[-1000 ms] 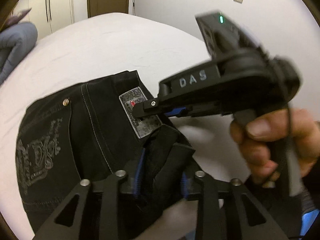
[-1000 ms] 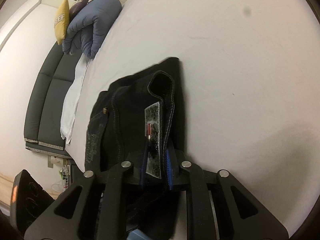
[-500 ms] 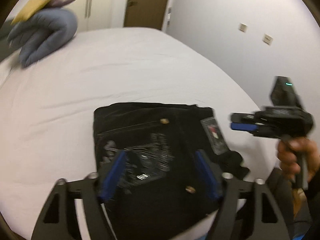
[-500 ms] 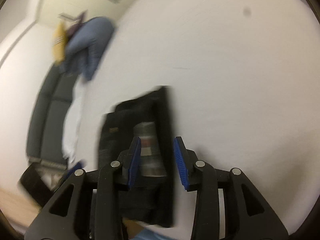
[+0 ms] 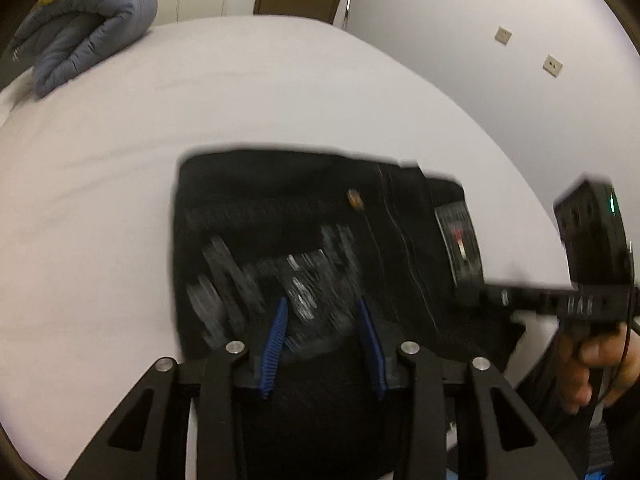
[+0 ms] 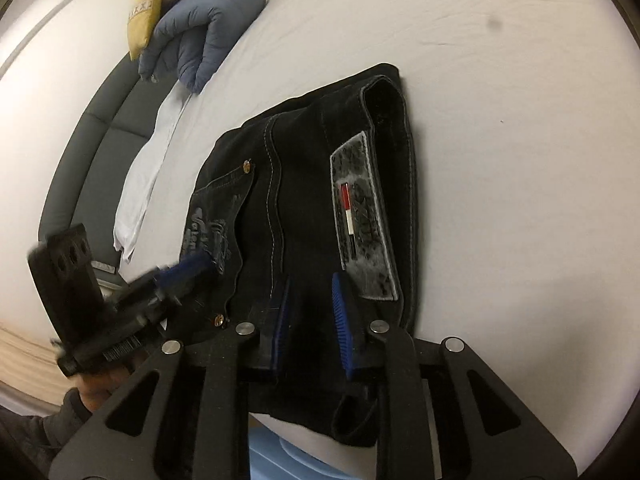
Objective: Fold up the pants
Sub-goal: 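Lay the folded jeans flat and open both tools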
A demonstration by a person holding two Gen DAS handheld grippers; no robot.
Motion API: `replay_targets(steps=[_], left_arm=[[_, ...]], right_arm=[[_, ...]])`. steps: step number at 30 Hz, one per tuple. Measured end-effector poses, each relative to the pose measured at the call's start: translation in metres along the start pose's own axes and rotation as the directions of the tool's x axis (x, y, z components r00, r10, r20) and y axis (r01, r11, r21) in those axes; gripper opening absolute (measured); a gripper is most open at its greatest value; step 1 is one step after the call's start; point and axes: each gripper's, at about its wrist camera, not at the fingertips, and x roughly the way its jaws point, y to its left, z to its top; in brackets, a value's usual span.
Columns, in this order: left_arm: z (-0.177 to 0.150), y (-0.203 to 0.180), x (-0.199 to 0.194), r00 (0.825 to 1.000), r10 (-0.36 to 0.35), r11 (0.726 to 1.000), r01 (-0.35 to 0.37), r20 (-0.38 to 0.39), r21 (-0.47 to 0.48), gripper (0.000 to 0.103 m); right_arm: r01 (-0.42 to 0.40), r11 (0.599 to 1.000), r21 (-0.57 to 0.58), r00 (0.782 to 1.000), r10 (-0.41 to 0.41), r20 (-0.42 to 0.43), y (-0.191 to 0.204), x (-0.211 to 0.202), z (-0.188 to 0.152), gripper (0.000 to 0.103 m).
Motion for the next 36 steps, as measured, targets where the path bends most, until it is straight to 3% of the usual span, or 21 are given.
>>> replay_targets(steps=[5, 9, 11, 17, 21, 24, 29, 32, 36], left_arm=[[0.046, 0.033, 0.016, 0.998, 0.055, 0.998, -0.055, 0.003, -0.039, 0.038], [0.053, 0.032, 0.046, 0.993, 0.093, 0.996, -0.093, -0.078, 0.004, 0.037], [0.047, 0.018, 0.049, 0.989, 0.128, 0.991, -0.125, -0.076, 0.049, 0.037], [-0.004, -0.013, 0.033, 0.989, 0.125, 0.986, -0.115, -0.075, 0.116, 0.038], [-0.031, -0.021, 0.013, 0.993, 0.101, 0.99, -0.093, -0.067, 0.105, 0.039], [-0.05, -0.032, -0.001, 0.99, 0.128, 0.983, -0.12, -0.054, 0.137, 0.039], [-0.061, -0.033, 0.0, 0.99, 0.125, 0.987, -0.117, -0.063, 0.109, 0.039], [-0.061, -0.028, 0.005, 0.991, 0.116, 0.99, -0.11, -0.071, 0.09, 0.039], [-0.059, -0.031, 0.009, 0.99, 0.116, 0.991, -0.109, -0.075, 0.081, 0.039]], right_arm=[[0.032, 0.999, -0.009, 0.999, -0.032, -0.001, -0.001, 0.008, -0.001, 0.014], [0.035, 0.999, 0.02, 0.999, -0.035, 0.005, -0.004, 0.004, 0.002, 0.005], [0.025, 0.999, 0.035, 1.0, -0.025, 0.008, -0.007, 0.004, 0.001, 0.005], [0.038, 0.999, 0.027, 0.999, -0.038, 0.01, -0.008, -0.002, 0.002, 0.005], [0.079, 0.997, -0.002, 0.997, -0.079, 0.016, 0.004, -0.009, -0.003, 0.005], [0.064, 0.998, -0.014, 0.998, -0.064, 0.017, 0.014, -0.018, -0.006, 0.009], [0.046, 0.999, -0.021, 0.999, -0.046, 0.023, 0.011, -0.02, -0.024, 0.009], [-0.021, 1.0, -0.002, 0.998, 0.021, 0.065, -0.006, -0.015, -0.03, 0.009], [0.011, 1.0, -0.021, 0.999, -0.01, 0.049, 0.003, -0.017, -0.029, 0.009]])
